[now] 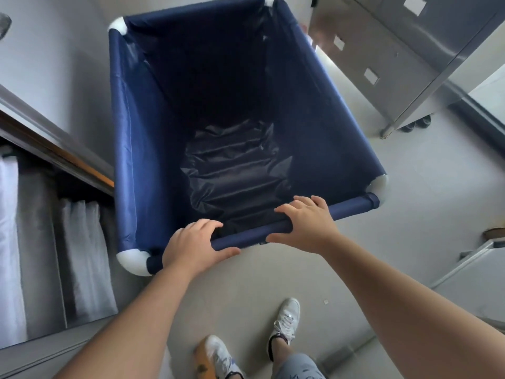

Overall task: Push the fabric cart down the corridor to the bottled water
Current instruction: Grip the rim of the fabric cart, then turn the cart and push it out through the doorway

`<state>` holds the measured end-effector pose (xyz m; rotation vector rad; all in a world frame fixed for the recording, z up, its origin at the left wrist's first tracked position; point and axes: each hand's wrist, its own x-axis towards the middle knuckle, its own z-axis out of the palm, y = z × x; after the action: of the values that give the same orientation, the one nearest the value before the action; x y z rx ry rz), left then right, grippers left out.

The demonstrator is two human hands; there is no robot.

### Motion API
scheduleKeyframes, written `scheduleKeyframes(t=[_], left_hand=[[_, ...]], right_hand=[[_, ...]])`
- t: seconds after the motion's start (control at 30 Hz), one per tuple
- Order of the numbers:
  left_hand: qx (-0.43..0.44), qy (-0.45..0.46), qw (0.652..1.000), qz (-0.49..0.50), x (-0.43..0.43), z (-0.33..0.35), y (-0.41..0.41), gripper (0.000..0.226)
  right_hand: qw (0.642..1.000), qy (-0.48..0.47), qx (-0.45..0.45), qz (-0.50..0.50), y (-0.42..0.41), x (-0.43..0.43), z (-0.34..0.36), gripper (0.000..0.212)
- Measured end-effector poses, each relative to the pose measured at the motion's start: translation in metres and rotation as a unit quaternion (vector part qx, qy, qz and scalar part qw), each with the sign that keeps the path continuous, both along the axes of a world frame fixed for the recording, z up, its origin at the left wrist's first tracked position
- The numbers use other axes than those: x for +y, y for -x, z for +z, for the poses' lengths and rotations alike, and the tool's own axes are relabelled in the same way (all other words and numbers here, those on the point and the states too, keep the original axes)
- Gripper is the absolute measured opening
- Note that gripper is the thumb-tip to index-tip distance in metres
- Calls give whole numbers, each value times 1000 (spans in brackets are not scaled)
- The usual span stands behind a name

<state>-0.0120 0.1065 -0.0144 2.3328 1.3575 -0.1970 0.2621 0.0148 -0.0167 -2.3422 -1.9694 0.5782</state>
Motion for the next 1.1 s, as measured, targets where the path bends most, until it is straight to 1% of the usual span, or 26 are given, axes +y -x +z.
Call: scheduleKeyframes(t=[0.07, 0.2, 0.3, 0.53, 0.77, 0.9, 1.1], left_hand=[[16, -17, 1000, -6, 13, -2, 1, 87], [37, -25, 999, -1, 39, -3, 2, 91], [42, -32, 999, -8, 57, -5, 2, 92], [25, -35, 999, -19, 97, -10, -4, 95], [12, -59, 998, -19, 126, -14, -28, 95], [3, -62, 998, -15, 149, -17, -44, 96], [18, -57, 998, 6, 184, -19, -74, 99]], right_hand=[[1000, 10, -2, 14, 0, 13, 0, 96], [1000, 14, -12, 25, 4, 37, -1, 87], [1000, 19, -10, 19, 5, 53, -2, 86], [999, 25, -27, 4, -2, 90, 1, 93], [998, 26, -61, 8, -25, 126, 2, 107], [997, 33, -65, 16, -44, 154, 1, 108], [996, 45, -64, 38, -77, 198, -2, 107]])
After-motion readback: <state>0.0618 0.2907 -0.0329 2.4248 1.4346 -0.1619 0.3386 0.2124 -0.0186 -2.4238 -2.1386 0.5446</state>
